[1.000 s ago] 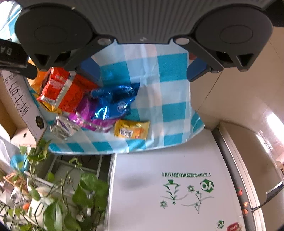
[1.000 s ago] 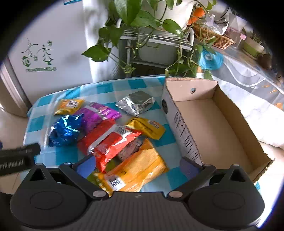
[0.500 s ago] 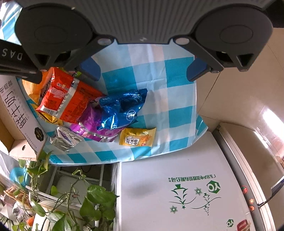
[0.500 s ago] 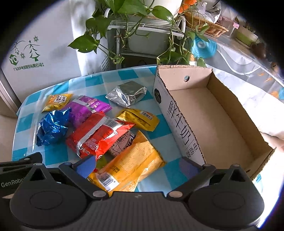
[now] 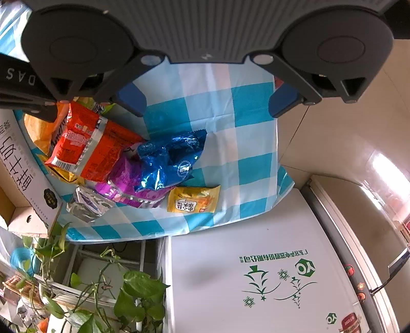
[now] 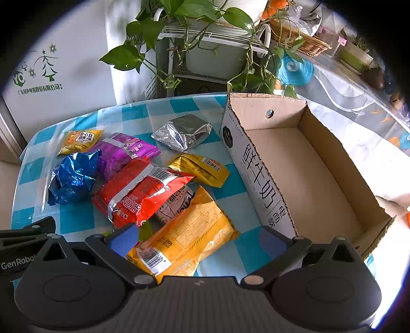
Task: Organize snacks
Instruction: 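Move left tool toward blue foil bag while right tool approaches yellow bag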
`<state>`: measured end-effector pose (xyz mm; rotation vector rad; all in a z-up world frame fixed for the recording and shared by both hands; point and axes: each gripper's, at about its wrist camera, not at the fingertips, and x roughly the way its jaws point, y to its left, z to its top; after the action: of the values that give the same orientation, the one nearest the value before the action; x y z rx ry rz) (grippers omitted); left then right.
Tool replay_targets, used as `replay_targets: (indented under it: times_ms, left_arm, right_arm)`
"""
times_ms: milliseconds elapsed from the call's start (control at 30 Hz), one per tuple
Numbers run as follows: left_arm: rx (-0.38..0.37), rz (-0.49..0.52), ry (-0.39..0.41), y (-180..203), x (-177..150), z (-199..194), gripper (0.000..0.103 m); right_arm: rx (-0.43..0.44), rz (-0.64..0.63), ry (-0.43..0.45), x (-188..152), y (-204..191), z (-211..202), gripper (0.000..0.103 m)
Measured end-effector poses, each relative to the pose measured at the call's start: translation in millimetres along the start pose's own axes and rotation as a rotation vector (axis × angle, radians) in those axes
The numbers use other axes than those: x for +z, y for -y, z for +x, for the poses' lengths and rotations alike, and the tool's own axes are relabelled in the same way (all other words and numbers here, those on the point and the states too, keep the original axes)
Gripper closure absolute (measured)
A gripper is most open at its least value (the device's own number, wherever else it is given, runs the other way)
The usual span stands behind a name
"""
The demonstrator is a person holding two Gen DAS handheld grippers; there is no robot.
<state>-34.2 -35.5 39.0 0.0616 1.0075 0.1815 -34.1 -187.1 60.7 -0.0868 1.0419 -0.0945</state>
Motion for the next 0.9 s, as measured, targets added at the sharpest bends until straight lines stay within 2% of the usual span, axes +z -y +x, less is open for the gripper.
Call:
replay_targets:
  times_ms: [633, 767, 833, 900]
  left_arm:
    - [-0.011, -0.01, -0.007, -3, 0, 1, 0.004]
    - [-0.081, -0.034, 0.001, -9, 3, -2, 0.003]
    - [-0.139, -0.058, 0.005, -16, 8, -5, 0.003]
    - [-0.158, -0.069, 0.017, -22, 16, -9, 0.003]
  right_arm:
    - [0.007, -0.009, 0.022, -2, -2, 0, 0.0]
    - [0.065, 0.015, 0.051, -2, 9, -2, 0.0]
    - [0.129, 0.035, 0.048, -1, 19, -3, 0.0]
    - [0.185, 0.067, 0.055, 1, 32, -7, 0.0]
